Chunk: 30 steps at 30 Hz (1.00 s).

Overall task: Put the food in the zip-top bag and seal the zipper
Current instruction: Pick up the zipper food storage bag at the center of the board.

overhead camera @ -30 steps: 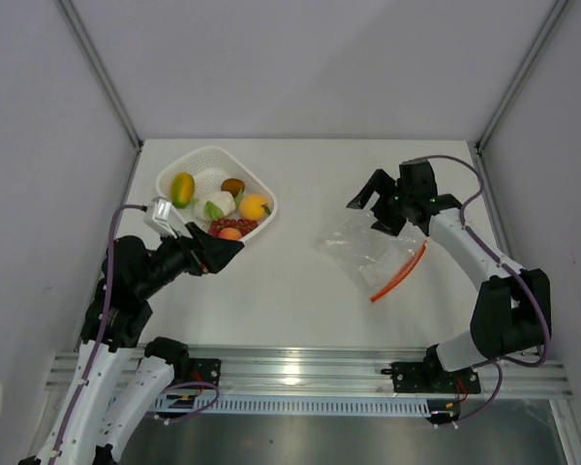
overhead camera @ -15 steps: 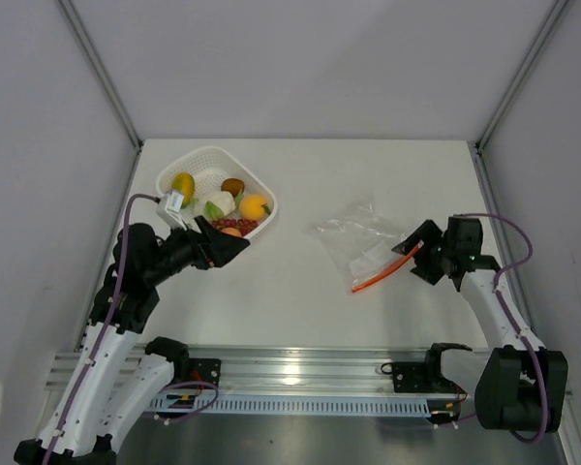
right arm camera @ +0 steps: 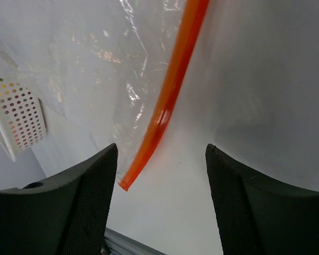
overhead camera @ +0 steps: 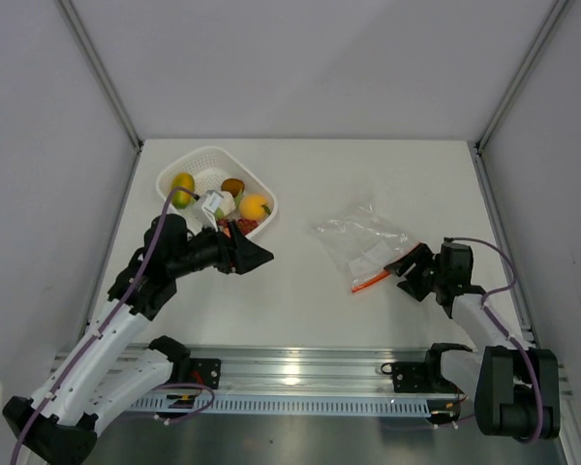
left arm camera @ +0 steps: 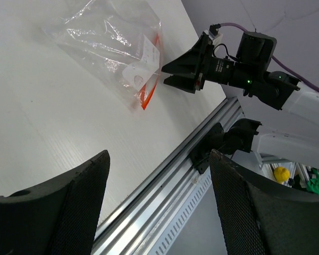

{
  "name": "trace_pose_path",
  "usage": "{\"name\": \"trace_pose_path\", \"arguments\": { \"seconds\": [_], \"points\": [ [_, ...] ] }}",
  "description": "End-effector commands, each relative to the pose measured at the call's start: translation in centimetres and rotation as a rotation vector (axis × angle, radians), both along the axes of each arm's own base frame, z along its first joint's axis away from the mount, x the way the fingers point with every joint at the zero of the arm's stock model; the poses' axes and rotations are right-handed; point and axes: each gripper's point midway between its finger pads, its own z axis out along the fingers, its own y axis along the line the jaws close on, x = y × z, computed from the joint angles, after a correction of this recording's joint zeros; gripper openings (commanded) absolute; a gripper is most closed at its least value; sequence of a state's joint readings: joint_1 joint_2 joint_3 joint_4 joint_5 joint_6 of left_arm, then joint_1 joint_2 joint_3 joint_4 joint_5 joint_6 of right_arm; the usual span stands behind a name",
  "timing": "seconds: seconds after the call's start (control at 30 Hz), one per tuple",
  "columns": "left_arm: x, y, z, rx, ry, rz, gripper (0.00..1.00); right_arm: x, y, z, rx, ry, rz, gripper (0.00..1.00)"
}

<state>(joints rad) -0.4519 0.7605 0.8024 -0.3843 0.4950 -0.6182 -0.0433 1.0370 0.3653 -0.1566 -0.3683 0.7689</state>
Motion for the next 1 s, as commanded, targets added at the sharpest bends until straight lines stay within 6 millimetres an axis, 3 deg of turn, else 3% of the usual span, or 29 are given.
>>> {"name": "trace_pose_path", "arguments": {
  "seconds": [0.0,0.3,0.43,0.73,0.97],
  "points": [
    [0.1,-0.5,2.4,-0.016,-0.099,-0.014,0.77,3.2,0.3,2.4,0.018,-0.204,0.023,0.68],
    [0.1,-2.4,2.2,-0.003,-0.107,-0.063,0.76,5.0,1.0,1.3,0.069,-0.264,0.045,0.57],
    [-0.1,-3.6,1.2,0.031,-0.094,-0.084,0.76,6.0,1.3,1.2,0.089,-0.297,0.058,0.45],
    [0.0,-5.4,0.6,0.085,-0.151,-0.093,0.75,7.1,1.6,2.0,0.103,-0.360,0.084,0.00],
    [-0.4,-7.7,0.6,0.170,-0.221,-0.124,0.76,6.9,2.0,2.4,0.119,-0.355,0.099,0.00]
  ]
}}
